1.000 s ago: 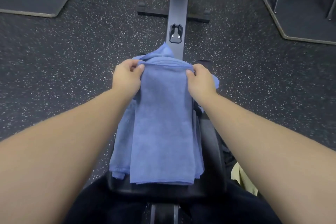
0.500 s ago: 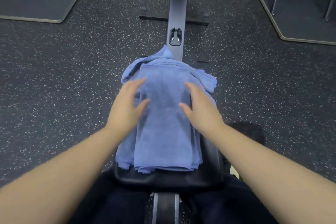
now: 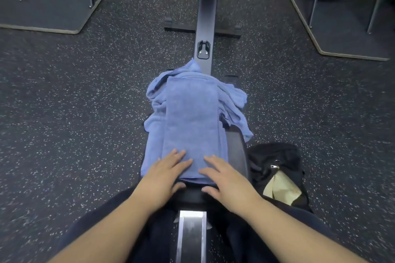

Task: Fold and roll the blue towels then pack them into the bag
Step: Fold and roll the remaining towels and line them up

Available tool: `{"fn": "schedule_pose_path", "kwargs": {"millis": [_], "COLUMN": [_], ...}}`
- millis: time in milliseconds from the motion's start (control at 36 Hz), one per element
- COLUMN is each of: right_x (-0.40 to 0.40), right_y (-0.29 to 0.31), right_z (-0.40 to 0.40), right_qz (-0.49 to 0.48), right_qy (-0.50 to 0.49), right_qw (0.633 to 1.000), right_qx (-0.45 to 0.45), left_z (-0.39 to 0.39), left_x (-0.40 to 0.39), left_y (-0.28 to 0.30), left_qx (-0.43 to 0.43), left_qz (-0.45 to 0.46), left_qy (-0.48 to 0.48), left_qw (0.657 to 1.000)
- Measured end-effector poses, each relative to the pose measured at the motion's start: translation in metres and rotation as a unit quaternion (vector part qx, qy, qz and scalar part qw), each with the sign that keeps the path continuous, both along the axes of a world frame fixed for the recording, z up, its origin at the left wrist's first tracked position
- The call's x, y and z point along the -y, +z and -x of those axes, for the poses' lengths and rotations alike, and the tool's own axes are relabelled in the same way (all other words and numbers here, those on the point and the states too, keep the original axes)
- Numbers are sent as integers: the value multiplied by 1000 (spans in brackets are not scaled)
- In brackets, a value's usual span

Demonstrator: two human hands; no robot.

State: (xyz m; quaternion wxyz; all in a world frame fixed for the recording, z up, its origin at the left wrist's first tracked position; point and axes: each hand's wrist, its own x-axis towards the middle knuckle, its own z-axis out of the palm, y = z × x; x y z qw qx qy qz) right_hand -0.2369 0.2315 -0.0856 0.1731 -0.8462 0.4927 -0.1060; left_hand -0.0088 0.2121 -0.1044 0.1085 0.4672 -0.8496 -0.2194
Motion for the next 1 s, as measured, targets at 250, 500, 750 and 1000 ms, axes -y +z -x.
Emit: {"fn": "schedule_pose_path", "kwargs": {"millis": [250, 500, 750, 1000], "right_x": [2, 5, 3, -2], "right_y": [-8, 3, 4, 4], "right_z": [2, 0, -3, -16], "right_qz": [28, -3, -17, 66], "right_qy": [-31, -67, -81, -47], "right_qw": [997, 993, 996, 989], "right_qx": [70, 98, 26, -120], "left_z": [6, 7, 10, 21], "left_x": [-4, -1, -8, -8], "left_y": [11, 25, 16, 10], "left_qx": [-65, -141, -46, 98], "left_qz": [64, 3, -1, 112], "left_qy": [24, 81, 83, 33], "left_qw": [996, 987, 996, 988]}}
